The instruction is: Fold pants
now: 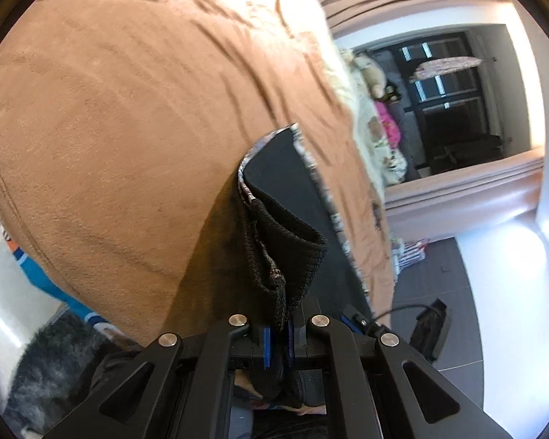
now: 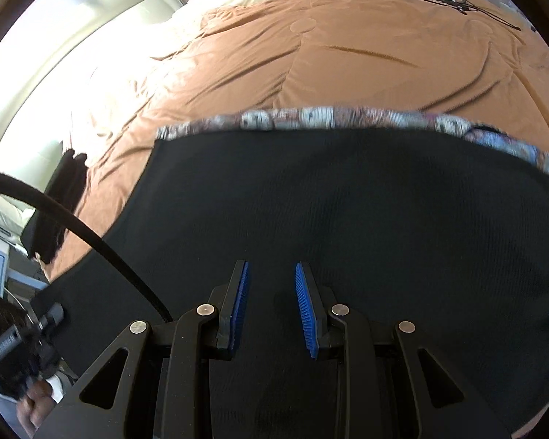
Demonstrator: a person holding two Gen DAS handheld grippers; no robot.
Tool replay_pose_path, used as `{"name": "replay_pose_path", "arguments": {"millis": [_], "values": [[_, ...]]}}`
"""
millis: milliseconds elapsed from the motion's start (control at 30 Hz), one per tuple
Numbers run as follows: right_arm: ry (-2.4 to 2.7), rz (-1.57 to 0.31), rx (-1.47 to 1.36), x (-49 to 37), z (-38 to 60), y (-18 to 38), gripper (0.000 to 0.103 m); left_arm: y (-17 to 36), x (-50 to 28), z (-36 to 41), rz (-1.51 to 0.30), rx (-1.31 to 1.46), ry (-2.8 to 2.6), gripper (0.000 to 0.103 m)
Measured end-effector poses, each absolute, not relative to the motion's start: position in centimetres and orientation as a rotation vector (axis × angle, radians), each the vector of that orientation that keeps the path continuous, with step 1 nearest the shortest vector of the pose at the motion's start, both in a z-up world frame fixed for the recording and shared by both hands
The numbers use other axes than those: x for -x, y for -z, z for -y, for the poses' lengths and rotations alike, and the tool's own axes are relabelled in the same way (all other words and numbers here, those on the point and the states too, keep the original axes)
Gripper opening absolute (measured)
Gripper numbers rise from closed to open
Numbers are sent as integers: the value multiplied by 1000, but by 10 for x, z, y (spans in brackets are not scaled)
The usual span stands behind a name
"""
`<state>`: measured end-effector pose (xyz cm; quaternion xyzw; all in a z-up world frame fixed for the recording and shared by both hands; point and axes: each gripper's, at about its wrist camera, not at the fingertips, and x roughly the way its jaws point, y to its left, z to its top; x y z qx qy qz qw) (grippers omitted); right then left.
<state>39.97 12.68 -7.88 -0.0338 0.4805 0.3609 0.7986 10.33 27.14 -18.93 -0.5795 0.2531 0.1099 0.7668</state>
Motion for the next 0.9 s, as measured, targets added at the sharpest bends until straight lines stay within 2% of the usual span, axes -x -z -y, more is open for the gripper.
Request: {"name": "replay_pose_path", "arguments": {"millis": [233,300,367,433,500,533,567,900], "values": [[-763,-1061,45,-384,-112,92,24,205,-102,-277,-584,1285,-277,7],[-762,-1066,33,-381,-109,92,24,208,-102,-279,-583,1292,-287,13],[-762,-1067,27,-379,-106,92,24,211,-99,-280,-580,1301,-309,25],[-762,-1065,25,-374,-104,93,24,215,-97,-282,-571,1311,-322,27],[-765,-1064,29,-368,-104,95,24,218,-98,-283,-572,1313,-322,27],[-766,-1064,31,-367,-104,96,24,218,-99,-283,-580,1310,-323,20],[-765,-1061,30,-363,-102,99,24,218,-101,-282,-584,1302,-316,9],[-761,-1029,-12,-336,-81,103,24,148,-130,-269,-531,1167,-201,8]]}}
